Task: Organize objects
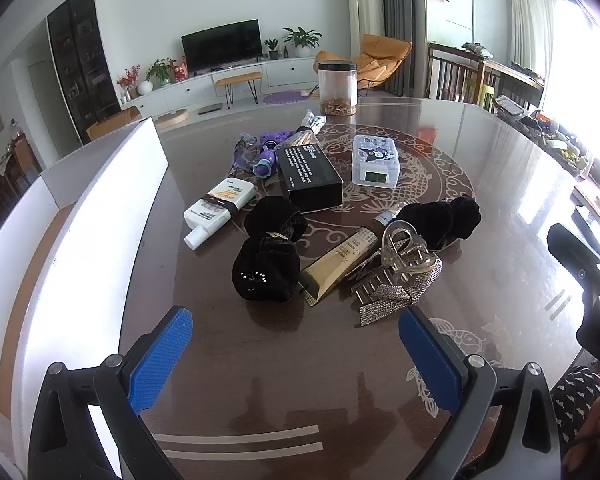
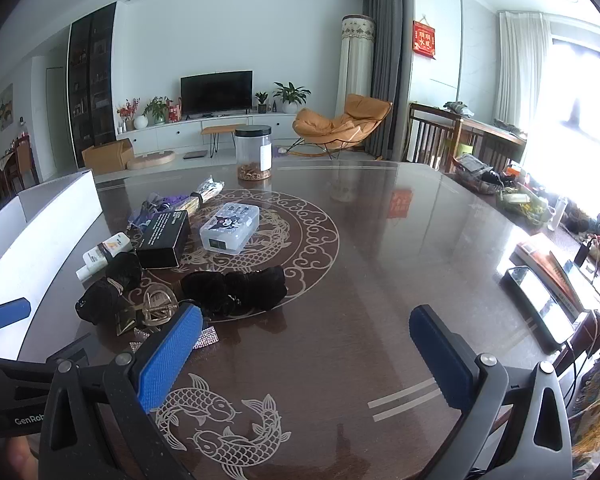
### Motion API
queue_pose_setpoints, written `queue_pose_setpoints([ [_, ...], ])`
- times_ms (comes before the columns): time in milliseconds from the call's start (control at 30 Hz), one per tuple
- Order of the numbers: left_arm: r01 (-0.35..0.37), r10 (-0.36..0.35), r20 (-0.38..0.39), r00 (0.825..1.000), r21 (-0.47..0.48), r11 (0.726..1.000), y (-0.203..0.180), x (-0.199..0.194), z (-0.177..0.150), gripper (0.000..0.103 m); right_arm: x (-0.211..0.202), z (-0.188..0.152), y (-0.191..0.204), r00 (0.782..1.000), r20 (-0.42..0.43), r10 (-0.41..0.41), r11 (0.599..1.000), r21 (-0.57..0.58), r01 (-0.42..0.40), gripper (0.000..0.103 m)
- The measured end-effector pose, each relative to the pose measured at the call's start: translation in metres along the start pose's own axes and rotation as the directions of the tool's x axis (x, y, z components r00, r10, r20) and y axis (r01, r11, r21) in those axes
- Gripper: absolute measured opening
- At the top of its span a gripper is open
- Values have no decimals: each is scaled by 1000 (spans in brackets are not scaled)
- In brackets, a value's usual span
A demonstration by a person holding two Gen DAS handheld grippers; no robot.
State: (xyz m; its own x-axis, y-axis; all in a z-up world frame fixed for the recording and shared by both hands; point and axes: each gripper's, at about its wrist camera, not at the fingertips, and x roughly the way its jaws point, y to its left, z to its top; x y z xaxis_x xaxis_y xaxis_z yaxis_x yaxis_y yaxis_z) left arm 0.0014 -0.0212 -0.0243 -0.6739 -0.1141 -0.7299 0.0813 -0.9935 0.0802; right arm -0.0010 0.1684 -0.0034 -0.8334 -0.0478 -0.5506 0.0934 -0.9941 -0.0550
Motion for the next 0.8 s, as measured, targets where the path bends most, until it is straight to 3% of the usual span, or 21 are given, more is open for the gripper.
queue_pose_setpoints([
  [800,-3,3,-11,1000,7,1000,-1,5,-7,103,0,0,1,1000,2,0,1000,-2,0,103],
])
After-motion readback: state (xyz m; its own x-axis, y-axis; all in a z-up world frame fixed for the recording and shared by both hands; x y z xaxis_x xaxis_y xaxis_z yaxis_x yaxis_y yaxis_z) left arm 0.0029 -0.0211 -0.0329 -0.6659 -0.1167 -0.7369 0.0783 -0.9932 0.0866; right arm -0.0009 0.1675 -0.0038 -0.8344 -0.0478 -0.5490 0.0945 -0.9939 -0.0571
